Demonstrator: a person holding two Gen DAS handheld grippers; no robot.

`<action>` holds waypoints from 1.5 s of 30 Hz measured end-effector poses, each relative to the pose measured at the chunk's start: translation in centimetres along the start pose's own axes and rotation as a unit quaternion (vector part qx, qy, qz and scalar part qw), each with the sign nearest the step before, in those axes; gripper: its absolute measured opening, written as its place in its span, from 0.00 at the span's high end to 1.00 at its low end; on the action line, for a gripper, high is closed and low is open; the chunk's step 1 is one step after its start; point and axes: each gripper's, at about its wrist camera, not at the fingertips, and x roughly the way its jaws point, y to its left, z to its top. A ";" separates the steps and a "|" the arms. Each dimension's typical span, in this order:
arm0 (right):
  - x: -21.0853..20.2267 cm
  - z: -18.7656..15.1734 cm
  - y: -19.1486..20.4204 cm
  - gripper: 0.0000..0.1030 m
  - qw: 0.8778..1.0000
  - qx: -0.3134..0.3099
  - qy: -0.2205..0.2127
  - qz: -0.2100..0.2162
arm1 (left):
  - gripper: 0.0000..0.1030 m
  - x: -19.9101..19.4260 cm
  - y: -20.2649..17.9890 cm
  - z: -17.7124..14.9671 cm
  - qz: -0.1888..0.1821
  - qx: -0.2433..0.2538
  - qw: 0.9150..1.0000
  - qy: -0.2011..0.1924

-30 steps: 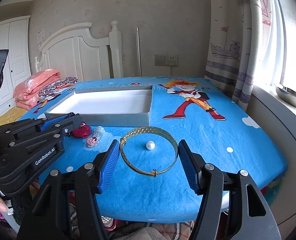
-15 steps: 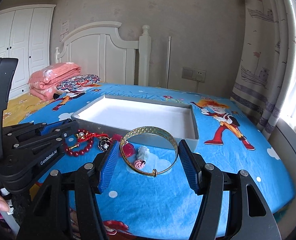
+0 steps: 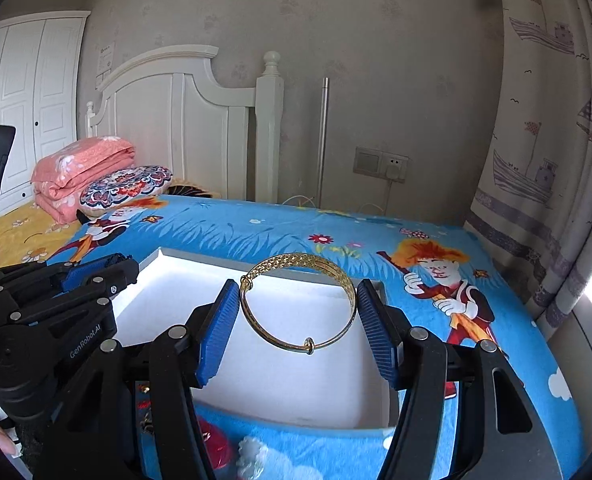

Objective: Organize jewelry
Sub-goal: 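Carry pendant and bangle over the tray and open both tools to drop them, then reach the right tool to the pink rose ring and grasp it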

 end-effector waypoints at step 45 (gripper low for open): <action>-7.0 -11.8 0.4 0.34 0.999 -0.014 0.040 0.019 | 0.08 -8.8 1.0 -12.2 0.063 0.005 0.996 -0.067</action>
